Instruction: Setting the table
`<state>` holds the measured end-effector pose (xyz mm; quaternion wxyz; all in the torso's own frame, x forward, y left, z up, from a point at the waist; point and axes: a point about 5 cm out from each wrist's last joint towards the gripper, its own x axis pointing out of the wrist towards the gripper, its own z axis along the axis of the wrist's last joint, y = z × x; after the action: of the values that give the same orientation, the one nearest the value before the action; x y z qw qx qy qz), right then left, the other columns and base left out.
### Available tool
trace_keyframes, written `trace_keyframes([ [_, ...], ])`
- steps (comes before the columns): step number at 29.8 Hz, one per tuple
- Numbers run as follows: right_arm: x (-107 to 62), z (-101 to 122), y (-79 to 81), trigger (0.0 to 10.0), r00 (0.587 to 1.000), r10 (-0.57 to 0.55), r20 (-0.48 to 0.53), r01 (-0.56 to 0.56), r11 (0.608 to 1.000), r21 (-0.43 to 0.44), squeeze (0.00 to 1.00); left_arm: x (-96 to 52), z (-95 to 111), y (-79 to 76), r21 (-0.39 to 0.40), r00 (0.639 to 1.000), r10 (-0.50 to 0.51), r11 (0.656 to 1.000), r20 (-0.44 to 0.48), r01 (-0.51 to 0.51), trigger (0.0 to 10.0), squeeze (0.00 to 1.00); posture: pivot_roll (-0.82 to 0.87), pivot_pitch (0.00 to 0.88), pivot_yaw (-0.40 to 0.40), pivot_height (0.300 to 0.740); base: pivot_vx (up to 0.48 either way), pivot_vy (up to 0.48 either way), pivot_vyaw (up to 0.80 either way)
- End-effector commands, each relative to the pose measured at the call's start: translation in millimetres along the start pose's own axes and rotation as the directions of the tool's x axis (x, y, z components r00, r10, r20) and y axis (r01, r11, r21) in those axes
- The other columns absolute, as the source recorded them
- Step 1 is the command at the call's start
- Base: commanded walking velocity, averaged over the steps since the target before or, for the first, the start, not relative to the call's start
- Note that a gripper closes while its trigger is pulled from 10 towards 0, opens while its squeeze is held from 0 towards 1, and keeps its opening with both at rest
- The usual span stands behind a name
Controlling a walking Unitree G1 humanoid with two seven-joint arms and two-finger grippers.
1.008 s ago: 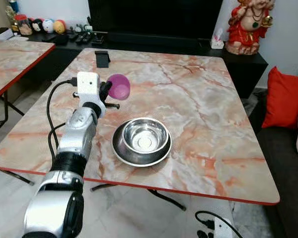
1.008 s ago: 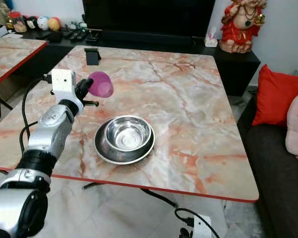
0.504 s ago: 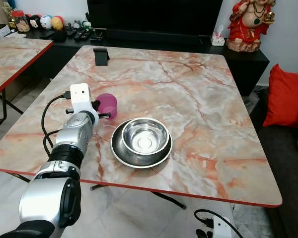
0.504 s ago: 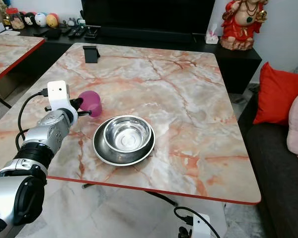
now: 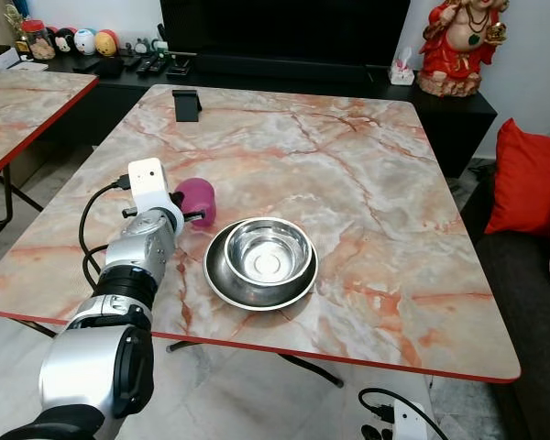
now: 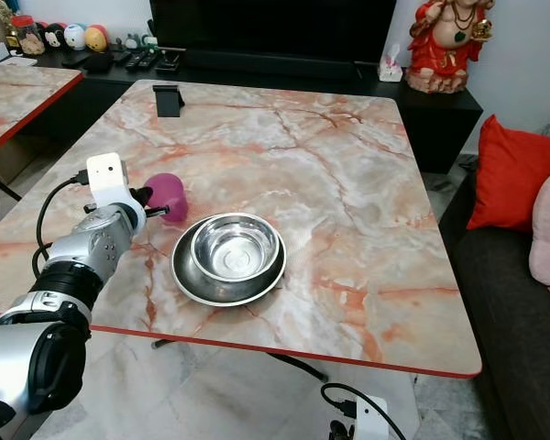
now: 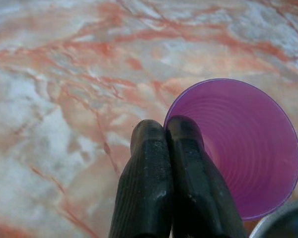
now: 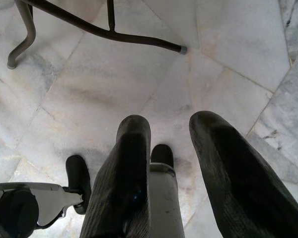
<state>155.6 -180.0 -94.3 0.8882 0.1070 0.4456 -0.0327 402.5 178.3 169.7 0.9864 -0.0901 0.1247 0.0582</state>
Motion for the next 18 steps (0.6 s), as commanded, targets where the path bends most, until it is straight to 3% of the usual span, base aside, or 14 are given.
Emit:
trace_keyframes([
  [1, -1.4, -5.2, -1.3, 10.0, 1.000, -0.006, -0.016, 0.006, 1.000, 0.004, 0.00, 0.6, 2.0, -4.0, 0.011, 1.000, 0.001, 1.000, -0.014, -0.001, 10.0, 0.00, 0.06, 0.000, -0.043, 0.740, 0.000, 0.000, 0.00],
  [18, -1.6, -6.9, -0.1, 10.0, 1.000, -0.002, -0.019, 0.002, 1.000, 0.007, 0.00, -0.3, 3.9, -2.5, 0.033, 0.999, 0.039, 0.999, -0.018, -0.038, 10.0, 0.00, 0.06, 0.000, -0.034, 0.740, 0.000, 0.000, 0.00],
])
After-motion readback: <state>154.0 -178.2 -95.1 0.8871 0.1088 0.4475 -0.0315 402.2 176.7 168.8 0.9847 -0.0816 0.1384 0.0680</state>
